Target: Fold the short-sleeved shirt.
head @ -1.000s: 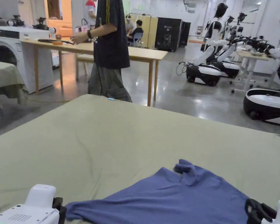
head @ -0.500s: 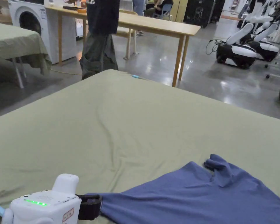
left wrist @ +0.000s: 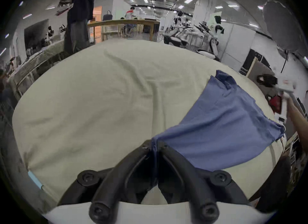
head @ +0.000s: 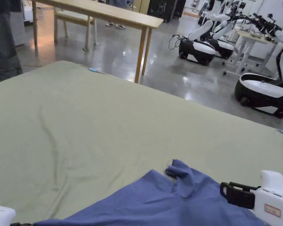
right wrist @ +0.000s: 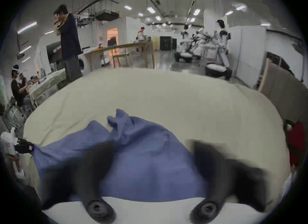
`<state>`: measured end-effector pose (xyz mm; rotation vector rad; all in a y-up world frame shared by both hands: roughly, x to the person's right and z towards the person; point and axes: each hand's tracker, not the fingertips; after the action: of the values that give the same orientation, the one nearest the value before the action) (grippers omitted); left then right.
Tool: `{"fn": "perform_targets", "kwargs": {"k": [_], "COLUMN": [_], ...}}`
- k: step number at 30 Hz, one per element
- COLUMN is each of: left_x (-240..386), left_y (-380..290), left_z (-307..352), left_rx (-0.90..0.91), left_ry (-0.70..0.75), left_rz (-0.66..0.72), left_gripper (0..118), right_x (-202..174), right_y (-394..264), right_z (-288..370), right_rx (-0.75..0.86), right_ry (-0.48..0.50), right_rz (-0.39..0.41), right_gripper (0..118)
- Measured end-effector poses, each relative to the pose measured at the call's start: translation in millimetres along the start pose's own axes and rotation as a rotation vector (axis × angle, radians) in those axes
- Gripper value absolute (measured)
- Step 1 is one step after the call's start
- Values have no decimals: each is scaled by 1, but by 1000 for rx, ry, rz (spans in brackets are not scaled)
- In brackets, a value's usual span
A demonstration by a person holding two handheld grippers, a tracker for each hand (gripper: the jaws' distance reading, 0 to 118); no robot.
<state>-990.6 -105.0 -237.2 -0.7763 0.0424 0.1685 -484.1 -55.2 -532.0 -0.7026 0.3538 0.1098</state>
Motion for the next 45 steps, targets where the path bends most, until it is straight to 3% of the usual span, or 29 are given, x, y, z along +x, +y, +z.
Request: {"fn": "perform_targets", "kwargs": {"k": [1, 3, 9, 10, 11, 12, 13, 14, 15, 17, 23, 25, 28, 32, 37, 45], "left_x": [-2, 0, 1, 2, 4, 6, 2, 3, 5, 4, 15, 25, 38, 59, 95, 145], "left_y": [4, 4, 8, 8, 8, 9, 10, 11, 12, 12, 26, 45, 89, 163, 262, 404], "left_z": [1, -2, -9, -10, -10, -10, -9, -9, -9, -11, -4, 6, 27, 62, 96, 138], "left_rx": [-4, -4, -40, -42, -44, -47, -49, -51, -53, -43, 16, 40, 148, 269, 400, 587], "left_ry": [3, 6, 2, 2, 2, 1, 0, 0, 1, 14, 57, 45, 41, 67, 66, 124], "left_rz": [-2, -7, -11, -14, -15, -13, -11, -13, -16, -41, -106, -108, -121, -163, -206, -255], "left_gripper": [4, 3, 4, 4, 4, 4, 4, 4, 4, 4, 4, 4, 3, 3, 3, 3], "right_x": [4, 3, 29, 30, 31, 23, 17, 10, 3, -4, -33, -29, -17, 17, 42, 59], "right_y": [7, 27, -15, -22, -27, -26, -24, -23, -24, -32, -22, -12, 12, 63, 136, 246], "right_z": [-12, -43, -128, -134, -133, -104, -98, -94, -86, -56, 66, 99, 149, 220, 300, 375], "right_rx": [-69, -80, -230, -275, -269, -161, -150, -182, -175, -113, 37, 71, 200, 331, 482, 625], "right_ry": [-68, -103, -139, -127, -83, -97, -122, -114, -126, -113, -50, -54, -118, -127, -187, -285], "right_rz": [8, 76, 88, 47, 4, -17, 0, 7, 23, 24, -104, -85, -12, -99, -63, -19], "right_gripper": [118, 116, 115, 105, 82, 64, 44, 11, 4, 4, 4, 4, 4, 4, 4, 4]}}
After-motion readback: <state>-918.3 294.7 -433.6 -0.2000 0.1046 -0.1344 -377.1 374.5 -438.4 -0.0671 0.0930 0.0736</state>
